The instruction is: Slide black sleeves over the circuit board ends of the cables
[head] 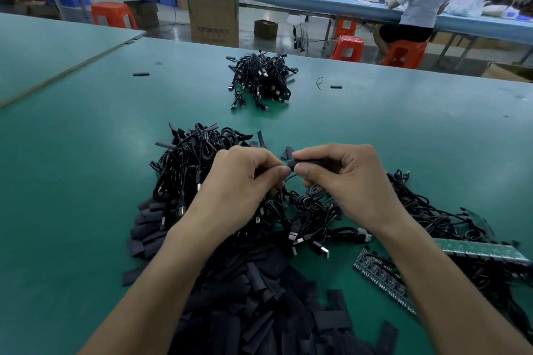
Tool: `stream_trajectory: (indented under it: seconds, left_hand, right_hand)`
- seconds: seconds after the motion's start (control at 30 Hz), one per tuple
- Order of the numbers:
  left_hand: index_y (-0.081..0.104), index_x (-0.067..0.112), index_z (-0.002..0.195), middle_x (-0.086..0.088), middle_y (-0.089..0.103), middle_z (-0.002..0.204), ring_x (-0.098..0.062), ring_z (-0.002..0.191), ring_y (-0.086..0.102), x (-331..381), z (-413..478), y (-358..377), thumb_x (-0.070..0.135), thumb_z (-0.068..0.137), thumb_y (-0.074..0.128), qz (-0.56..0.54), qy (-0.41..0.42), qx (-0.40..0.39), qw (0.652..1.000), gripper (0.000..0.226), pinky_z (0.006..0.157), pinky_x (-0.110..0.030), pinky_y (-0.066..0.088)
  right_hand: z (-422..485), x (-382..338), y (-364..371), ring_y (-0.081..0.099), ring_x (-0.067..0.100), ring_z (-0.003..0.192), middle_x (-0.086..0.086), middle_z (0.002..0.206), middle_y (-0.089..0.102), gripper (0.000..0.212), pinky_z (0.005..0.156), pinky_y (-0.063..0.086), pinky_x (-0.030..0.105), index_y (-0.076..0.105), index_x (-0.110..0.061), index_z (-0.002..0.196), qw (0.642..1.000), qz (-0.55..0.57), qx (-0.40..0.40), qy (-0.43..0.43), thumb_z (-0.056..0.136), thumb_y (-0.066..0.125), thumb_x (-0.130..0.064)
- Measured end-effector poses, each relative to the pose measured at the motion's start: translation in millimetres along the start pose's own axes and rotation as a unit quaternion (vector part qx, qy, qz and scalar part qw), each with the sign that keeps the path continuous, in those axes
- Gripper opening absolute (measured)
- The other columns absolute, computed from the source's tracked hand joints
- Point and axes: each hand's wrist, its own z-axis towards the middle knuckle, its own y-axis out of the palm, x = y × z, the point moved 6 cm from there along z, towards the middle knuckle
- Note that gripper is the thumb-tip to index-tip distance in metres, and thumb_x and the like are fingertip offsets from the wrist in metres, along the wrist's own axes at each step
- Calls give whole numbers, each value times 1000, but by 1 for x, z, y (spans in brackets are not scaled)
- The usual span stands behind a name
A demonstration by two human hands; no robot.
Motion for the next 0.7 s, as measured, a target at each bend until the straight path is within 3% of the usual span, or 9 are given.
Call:
stream_trajectory:
  seconds: [0.1,0.17,0.3,0.4,0.7]
  left_hand:
    - [73,28,76,10,72,67,-3,61,67,1,-1,1,25,93,70,-9,2,-3,1000,18,58,-15,49]
    - [73,28,78,13,72,69,-1,61,66,2,-1,1,26,93,70,-22,-2,1,1000,16,57,-14,48]
    - [75,25,85,10,74,71,-7,67,71,3,-3,3,23,91,73,-59,-21,-7,998,7,70,-30,60]
    - [75,25,85,7,75,72,-13,70,72,6,-3,3,19,91,73,-76,-22,-3,997,8,74,-41,61]
    - [74,28,81,11,75,72,-6,69,73,5,-2,-5,17,93,71,-90,-14,37,995,16,75,-39,62]
  right_hand:
    - [1,-3,0,70,11,65,-2,77,76,16,64,52,16,78,-17,97,1000,-10,-10,2,84,78,-8]
    - [0,-5,-2,71,10,66,-3,78,77,21,64,52,16,77,-19,101,1000,-9,2,0,83,79,-10]
    - [-5,-4,-7,72,8,68,-8,78,76,38,70,59,22,69,-37,106,994,20,112,10,78,83,-16]
    - [-10,-2,-4,73,10,74,-8,83,76,35,74,62,29,69,-37,105,984,41,176,4,79,82,-17]
    - [-17,-2,17,73,11,69,-12,88,77,43,75,59,23,63,-40,118,980,79,181,-3,86,77,-16]
